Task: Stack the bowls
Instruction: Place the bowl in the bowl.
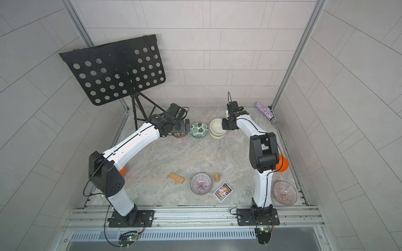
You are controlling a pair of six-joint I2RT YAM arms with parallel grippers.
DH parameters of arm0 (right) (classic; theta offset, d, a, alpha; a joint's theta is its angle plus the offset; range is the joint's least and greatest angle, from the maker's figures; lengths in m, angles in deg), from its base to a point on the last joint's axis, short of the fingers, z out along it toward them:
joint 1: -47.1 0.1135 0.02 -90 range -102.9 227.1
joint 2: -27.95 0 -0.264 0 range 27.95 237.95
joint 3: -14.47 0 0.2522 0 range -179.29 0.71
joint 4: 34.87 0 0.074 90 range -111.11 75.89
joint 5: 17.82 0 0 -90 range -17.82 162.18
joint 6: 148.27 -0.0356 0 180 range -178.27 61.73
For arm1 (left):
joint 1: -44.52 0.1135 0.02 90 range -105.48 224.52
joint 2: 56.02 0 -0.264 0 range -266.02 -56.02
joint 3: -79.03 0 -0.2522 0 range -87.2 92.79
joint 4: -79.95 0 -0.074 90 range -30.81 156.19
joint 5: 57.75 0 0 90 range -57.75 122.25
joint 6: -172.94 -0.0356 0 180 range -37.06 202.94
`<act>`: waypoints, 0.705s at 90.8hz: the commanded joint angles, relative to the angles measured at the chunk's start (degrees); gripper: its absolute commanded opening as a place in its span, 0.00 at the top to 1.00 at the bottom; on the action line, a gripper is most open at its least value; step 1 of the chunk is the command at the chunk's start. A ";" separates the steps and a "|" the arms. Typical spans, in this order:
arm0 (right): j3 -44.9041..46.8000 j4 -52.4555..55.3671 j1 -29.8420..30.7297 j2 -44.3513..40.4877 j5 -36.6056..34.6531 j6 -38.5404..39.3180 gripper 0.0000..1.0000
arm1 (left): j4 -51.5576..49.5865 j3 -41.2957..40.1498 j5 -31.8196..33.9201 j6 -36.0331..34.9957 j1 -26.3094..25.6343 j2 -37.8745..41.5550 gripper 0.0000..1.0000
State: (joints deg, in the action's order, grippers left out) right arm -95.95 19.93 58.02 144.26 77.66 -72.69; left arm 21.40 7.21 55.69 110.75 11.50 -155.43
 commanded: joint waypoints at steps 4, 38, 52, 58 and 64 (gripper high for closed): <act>-2.91 0.86 0.40 0.33 -1.33 1.06 1.00 | -0.07 -0.32 -0.01 -0.65 0.57 1.00 0.00; -6.30 2.54 1.47 4.57 -3.15 2.20 0.93 | 0.03 -0.46 -0.67 -0.57 1.54 0.96 0.00; -6.85 2.65 1.52 5.70 -3.66 2.25 0.91 | 0.40 -1.75 -0.72 -0.42 2.09 1.34 0.00; -6.87 2.65 1.56 5.98 -3.93 2.25 0.90 | 0.57 -2.15 -0.89 -0.31 2.23 1.54 0.00; -6.78 2.77 1.65 6.19 -4.06 2.12 0.89 | 0.56 -2.34 -1.02 -0.30 2.35 1.61 0.00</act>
State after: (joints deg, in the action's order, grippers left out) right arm -101.33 22.70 59.26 149.51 73.99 -70.66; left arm 21.90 5.83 55.45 110.55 13.38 -155.37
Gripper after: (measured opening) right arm 0.118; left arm 0.999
